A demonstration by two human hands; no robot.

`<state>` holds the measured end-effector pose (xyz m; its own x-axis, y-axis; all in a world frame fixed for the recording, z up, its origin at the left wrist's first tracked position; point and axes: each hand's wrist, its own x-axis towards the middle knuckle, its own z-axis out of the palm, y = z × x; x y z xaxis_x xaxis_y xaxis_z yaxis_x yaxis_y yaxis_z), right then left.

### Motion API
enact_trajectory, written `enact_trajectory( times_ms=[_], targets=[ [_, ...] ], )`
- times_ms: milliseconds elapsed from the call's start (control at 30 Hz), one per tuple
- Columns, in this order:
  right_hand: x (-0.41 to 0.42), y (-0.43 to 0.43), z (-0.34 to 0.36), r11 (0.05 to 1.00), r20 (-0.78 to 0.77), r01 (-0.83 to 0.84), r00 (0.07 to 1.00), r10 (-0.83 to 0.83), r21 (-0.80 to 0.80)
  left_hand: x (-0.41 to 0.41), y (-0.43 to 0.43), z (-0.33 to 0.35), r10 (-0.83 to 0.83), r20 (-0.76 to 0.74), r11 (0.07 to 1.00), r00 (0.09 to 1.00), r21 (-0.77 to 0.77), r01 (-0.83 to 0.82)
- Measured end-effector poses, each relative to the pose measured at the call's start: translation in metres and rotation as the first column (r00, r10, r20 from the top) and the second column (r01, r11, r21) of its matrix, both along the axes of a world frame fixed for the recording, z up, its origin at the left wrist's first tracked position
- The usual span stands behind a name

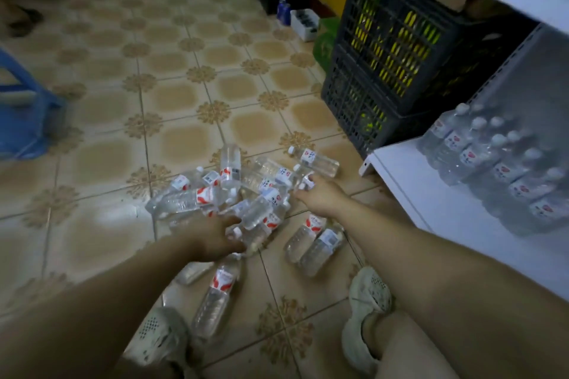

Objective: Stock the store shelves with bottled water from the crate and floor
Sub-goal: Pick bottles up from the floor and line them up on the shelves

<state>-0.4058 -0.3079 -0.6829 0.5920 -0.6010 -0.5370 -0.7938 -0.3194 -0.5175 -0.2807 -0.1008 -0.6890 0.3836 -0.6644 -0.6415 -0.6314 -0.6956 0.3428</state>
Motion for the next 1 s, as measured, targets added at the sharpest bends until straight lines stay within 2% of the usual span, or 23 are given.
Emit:
enact_trajectory(
  times_ms=[100,433,500,600,667,733,867,933,1000],
  targets=[
    [0.025,-0.013,-0.047,0.998,-0.05,0.008,0.999,-0.005,0.058,0.023,-0.018,-0.034,0.018,-0.017,0.999,1.0,0.031,-0.017],
    [0.099,-0.053,-0.215,0.934,-0.094,0.249,0.968,-0.233,0.255,0.073,-0.102,-0.199,0.195,-0.105,0.981,0.975,0.018,-0.194],
    [0.113,-0.056,-0.243,0.864,-0.077,0.381,0.923,-0.378,0.33,0.076,-0.111,-0.23,0.233,-0.116,0.971,0.965,-0.016,-0.237],
    [0.124,-0.056,-0.276,0.725,-0.074,0.545,0.817,-0.571,0.421,0.077,-0.121,-0.267,0.26,-0.031,0.965,0.965,-0.026,-0.261],
    [0.127,-0.055,-0.292,0.656,-0.059,0.585,0.766,-0.64,0.477,0.078,-0.126,-0.279,0.3,-0.007,0.953,0.954,-0.032,-0.3],
    [0.127,-0.054,-0.3,0.619,-0.046,0.588,0.743,-0.668,0.52,0.084,-0.131,-0.281,0.346,-0.052,0.936,0.937,-0.046,-0.349],
    [0.117,-0.055,-0.286,0.561,-0.083,0.616,0.71,-0.699,0.553,0.09,-0.133,-0.261,0.512,-0.305,0.853,0.803,0.067,-0.518],
    [0.11,-0.059,-0.27,0.532,-0.055,0.626,0.675,-0.735,0.57,0.086,-0.133,-0.238,0.573,-0.438,0.8,0.693,0.114,-0.589],
    [0.102,-0.065,-0.245,0.505,-0.033,0.613,0.655,-0.755,0.607,0.077,-0.136,-0.209,0.589,-0.597,0.752,0.544,0.158,-0.64]
  ],
)
